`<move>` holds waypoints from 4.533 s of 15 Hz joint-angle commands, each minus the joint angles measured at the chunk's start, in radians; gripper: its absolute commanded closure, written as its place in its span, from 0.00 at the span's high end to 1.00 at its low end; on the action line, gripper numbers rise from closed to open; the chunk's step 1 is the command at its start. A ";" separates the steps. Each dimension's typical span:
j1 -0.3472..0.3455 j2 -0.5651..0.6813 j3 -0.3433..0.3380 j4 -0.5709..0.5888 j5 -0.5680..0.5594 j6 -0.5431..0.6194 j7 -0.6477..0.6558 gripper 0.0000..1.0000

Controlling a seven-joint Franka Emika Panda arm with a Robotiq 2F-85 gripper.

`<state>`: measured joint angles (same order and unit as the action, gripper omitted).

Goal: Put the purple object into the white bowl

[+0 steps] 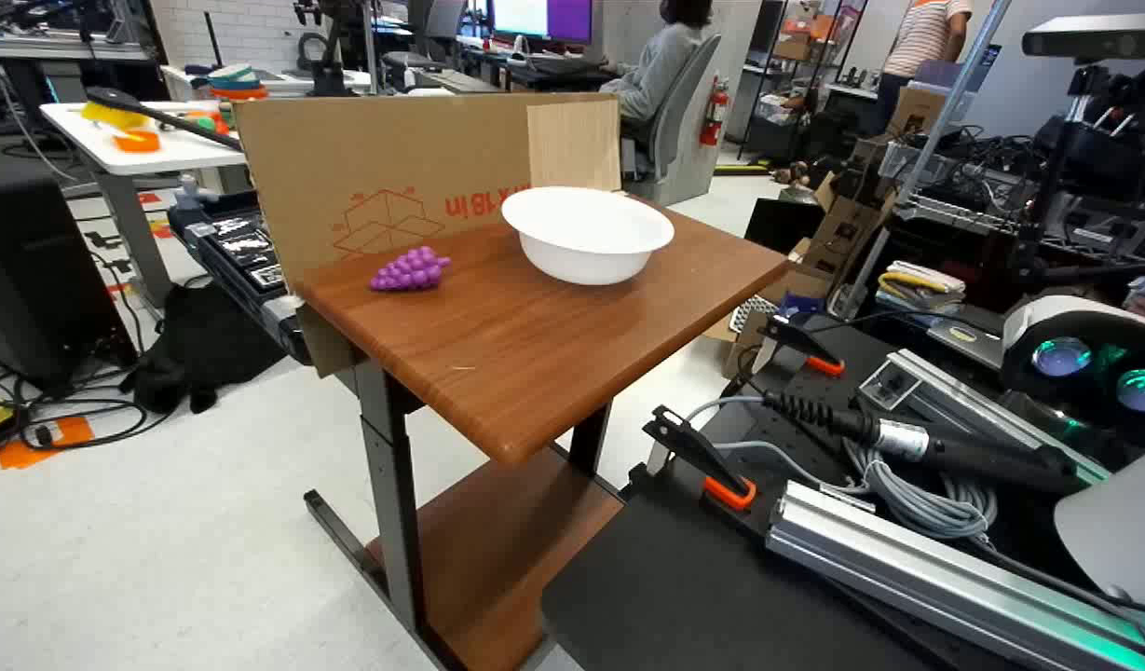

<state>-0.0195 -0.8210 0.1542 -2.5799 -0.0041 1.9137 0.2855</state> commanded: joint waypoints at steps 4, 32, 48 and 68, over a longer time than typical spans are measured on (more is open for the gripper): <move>0.003 0.001 -0.003 0.003 -0.002 -0.003 0.001 1.00; 0.126 0.614 -0.169 0.307 -0.064 0.103 -0.750 1.00; 0.123 1.182 -0.036 0.899 -0.149 -0.328 -0.848 1.00; 0.219 1.619 -0.054 1.275 -0.267 -0.060 -0.615 1.00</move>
<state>0.1564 0.6845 0.1280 -1.4709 -0.2238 1.9168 -0.3752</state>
